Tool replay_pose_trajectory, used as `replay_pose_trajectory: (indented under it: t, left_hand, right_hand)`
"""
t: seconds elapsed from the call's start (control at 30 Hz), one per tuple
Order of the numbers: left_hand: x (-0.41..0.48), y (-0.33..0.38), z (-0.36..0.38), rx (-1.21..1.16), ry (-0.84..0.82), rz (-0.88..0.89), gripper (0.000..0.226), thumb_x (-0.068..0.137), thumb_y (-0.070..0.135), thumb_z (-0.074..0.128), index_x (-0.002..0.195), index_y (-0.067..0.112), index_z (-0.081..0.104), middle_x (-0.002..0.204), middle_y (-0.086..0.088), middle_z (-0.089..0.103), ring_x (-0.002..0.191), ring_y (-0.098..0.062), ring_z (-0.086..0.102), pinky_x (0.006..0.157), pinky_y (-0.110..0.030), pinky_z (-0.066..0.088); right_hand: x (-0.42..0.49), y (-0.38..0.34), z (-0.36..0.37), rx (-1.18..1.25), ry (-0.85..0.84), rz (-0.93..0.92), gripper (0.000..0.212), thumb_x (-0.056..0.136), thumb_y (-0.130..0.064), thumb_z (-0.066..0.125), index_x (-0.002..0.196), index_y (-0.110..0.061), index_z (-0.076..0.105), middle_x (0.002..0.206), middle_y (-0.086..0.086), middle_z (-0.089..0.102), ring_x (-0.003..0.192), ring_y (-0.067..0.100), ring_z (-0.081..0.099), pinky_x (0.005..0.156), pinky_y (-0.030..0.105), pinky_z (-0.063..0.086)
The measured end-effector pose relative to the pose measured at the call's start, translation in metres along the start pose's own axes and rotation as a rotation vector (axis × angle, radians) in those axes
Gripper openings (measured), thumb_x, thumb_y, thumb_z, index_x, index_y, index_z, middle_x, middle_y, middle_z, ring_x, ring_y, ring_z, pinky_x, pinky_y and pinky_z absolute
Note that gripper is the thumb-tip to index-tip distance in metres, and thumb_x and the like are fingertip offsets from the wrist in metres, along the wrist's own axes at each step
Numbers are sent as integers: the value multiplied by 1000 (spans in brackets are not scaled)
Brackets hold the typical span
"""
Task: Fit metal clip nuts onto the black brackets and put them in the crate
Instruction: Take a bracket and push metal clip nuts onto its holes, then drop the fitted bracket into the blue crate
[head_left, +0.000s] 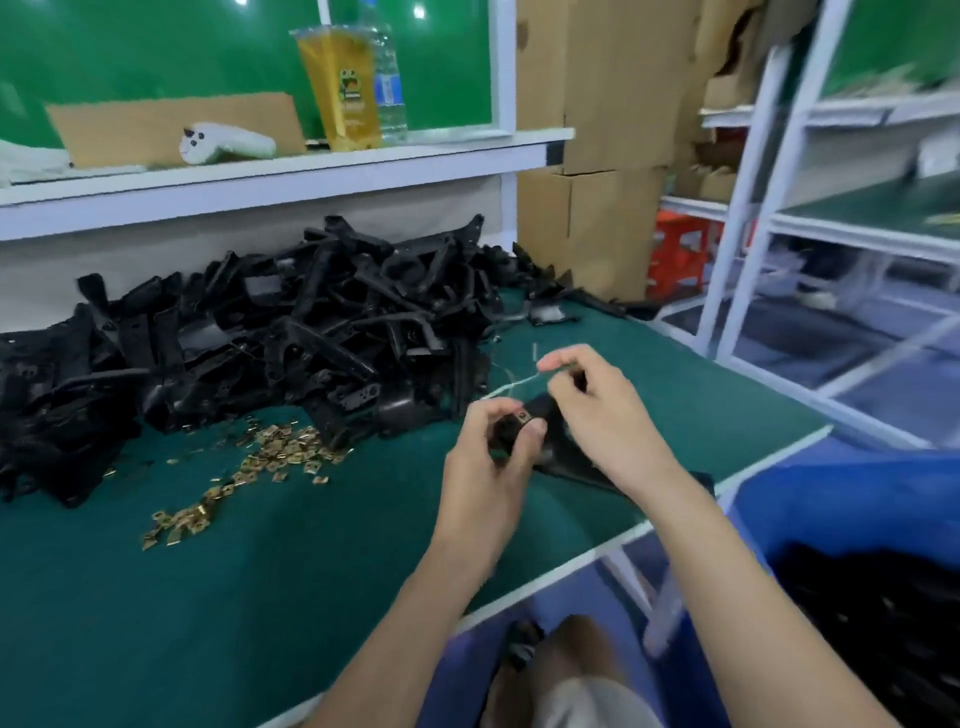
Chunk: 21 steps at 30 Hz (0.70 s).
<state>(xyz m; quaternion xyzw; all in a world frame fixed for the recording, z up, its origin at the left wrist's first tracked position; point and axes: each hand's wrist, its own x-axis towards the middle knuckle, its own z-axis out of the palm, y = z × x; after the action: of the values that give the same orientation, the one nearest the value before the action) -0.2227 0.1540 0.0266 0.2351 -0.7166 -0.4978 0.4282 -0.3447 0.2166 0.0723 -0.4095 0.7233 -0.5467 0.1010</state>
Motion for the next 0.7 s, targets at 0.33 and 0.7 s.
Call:
replay_pose_trajectory:
  t: [0.33,0.7]
  left_hand:
    - [-43,35,251,-2,-804,-209,75,100,35,61,159,20,17,156,-8,39,141,-22,45,112,-42,42]
    - [19,0,115,181,-351,-27,44,99,6,56,141,14,47,130,-4,61,113,-17,61,95,-24,49]
  right_hand:
    - [-77,62,-206,-492,791,245,49,103,-29,46,150,-16,38,160,16,21,143,37,26,110,57,34]
    - [-31,49,-65,-441,348,35,48,101,-20,49,148,-17,40,151,9,36,139,28,32,115,44,31]
